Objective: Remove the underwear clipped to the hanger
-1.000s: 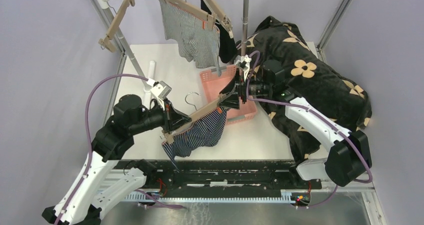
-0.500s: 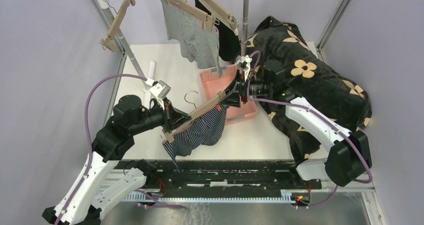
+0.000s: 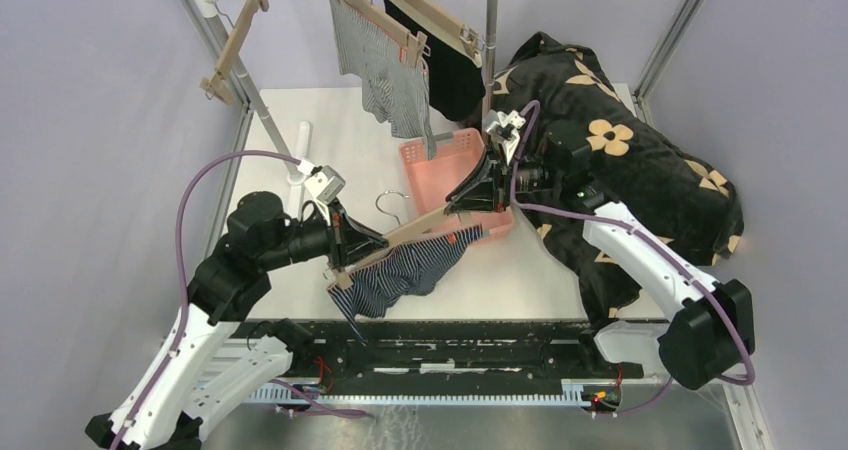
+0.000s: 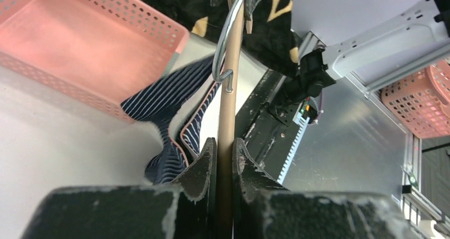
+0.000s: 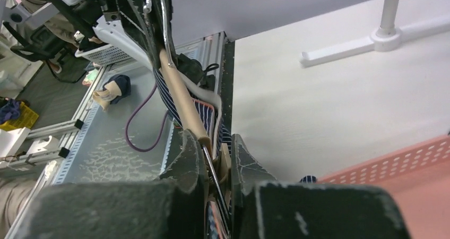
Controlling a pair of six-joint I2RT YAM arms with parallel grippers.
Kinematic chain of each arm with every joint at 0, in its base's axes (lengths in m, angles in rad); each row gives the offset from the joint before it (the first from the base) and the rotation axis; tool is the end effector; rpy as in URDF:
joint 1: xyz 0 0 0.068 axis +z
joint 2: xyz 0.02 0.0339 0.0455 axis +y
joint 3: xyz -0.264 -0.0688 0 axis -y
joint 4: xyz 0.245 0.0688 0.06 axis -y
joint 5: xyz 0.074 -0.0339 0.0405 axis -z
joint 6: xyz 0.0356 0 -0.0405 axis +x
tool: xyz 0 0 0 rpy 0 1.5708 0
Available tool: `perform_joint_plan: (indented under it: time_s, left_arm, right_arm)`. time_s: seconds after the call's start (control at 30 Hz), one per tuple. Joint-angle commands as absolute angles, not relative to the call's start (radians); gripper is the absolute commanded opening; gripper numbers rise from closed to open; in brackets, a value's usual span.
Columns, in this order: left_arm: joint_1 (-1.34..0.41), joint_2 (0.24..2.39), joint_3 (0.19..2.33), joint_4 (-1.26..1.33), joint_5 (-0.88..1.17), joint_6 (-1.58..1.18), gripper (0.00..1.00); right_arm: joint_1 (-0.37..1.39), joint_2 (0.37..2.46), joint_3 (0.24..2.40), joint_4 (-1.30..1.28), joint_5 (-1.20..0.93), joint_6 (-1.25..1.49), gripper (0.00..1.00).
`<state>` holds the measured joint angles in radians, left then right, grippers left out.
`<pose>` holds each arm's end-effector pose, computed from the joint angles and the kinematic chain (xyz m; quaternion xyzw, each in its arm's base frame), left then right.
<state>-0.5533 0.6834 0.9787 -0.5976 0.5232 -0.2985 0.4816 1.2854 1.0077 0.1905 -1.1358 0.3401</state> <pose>0.1032 -0.0847 0.3777 0.2509 0.7523 -0.4262 0.4352 0.2389 0.1613 0.3496 -0.4064 0.5943 0.5910 0.3638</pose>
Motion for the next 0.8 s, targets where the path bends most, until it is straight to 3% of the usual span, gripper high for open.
perform_joint_plan:
  time_s: [0.0, 0.1, 0.17, 0.3, 0.5, 0.77]
  left_arm:
    - [-0.558, 0.7, 0.989, -0.467, 0.483, -0.315, 0.03]
    - [-0.559, 0.694, 0.99, -0.446, 0.484, -0.314, 0.03]
    - [-0.558, 0.695, 0.986, -0.421, 0.49, -0.315, 0.03]
    - [-0.558, 0.703, 0.978, -0.361, 0.493, -0.311, 0.03]
    - [-0.558, 0.713, 0.958, -0.2, 0.488, -0.316, 0.03]
    - [-0.558, 0.721, 0.838, 0.111, 0.503, -0.395, 0.03]
  right_arm:
    - [0.514, 1.24, 1.01, 0.242, -1.023, 0.319, 0.01]
    - [0.514, 1.228, 1.005, 0.234, -1.006, 0.305, 0.02]
    - [0.515, 1.221, 1.0, 0.226, -0.976, 0.3, 0.4]
    - [0.515, 1.195, 0.993, 0.186, -0.807, 0.275, 0.64]
    - [0.514, 1.154, 0.931, 0.296, -0.664, 0.338, 0.79]
    - [0.515, 1.144, 0.813, 0.638, -0.672, 0.505, 0.87]
